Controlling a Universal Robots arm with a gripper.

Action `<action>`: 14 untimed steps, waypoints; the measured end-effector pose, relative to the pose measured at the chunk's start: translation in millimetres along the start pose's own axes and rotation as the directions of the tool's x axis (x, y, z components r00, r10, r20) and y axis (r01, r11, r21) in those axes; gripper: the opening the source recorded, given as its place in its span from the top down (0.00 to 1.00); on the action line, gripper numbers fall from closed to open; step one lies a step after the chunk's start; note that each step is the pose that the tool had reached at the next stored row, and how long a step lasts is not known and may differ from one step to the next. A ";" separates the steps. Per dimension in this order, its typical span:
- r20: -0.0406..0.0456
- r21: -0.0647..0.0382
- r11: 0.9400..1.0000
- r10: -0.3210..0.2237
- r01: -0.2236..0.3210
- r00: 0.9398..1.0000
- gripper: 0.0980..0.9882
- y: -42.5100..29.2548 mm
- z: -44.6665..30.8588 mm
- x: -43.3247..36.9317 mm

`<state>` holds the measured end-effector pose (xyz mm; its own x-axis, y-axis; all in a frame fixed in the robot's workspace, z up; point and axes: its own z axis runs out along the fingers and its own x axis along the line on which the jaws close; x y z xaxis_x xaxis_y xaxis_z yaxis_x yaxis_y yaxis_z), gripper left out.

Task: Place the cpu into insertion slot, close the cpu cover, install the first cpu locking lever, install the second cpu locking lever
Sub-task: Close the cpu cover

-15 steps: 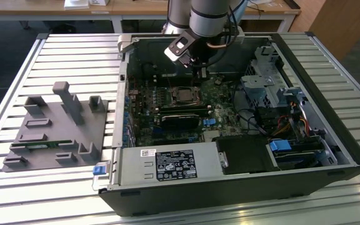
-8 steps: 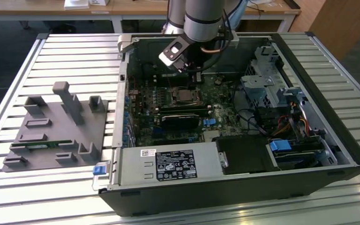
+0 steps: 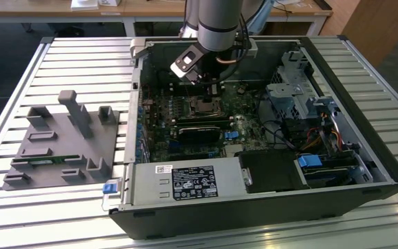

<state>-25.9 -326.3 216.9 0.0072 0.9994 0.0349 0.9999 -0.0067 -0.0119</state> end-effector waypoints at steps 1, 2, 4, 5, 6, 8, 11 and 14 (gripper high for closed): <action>0.000 0.000 1.000 0.000 0.000 1.000 0.99 -1.2 0.6 0.0; 0.000 0.000 1.000 0.000 0.000 1.000 0.99 -2.6 0.8 -0.1; 0.000 0.000 1.000 0.000 0.000 1.000 0.99 -4.1 1.2 -0.1; 0.000 0.000 1.000 0.000 0.000 1.000 0.99 -4.8 1.5 -0.1; 0.000 0.000 1.000 0.000 0.000 1.000 0.99 -5.6 1.7 -0.1; 0.000 0.000 1.000 0.000 0.000 1.000 0.99 -7.4 2.1 -0.1; 0.000 0.000 1.000 0.000 0.000 1.000 0.99 -10.4 2.6 -0.2; 0.000 0.000 1.000 0.000 0.000 1.000 0.99 -13.2 3.4 -0.2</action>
<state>-39.1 -326.3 213.6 0.0071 0.9994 0.0349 0.9999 -0.0067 -0.0119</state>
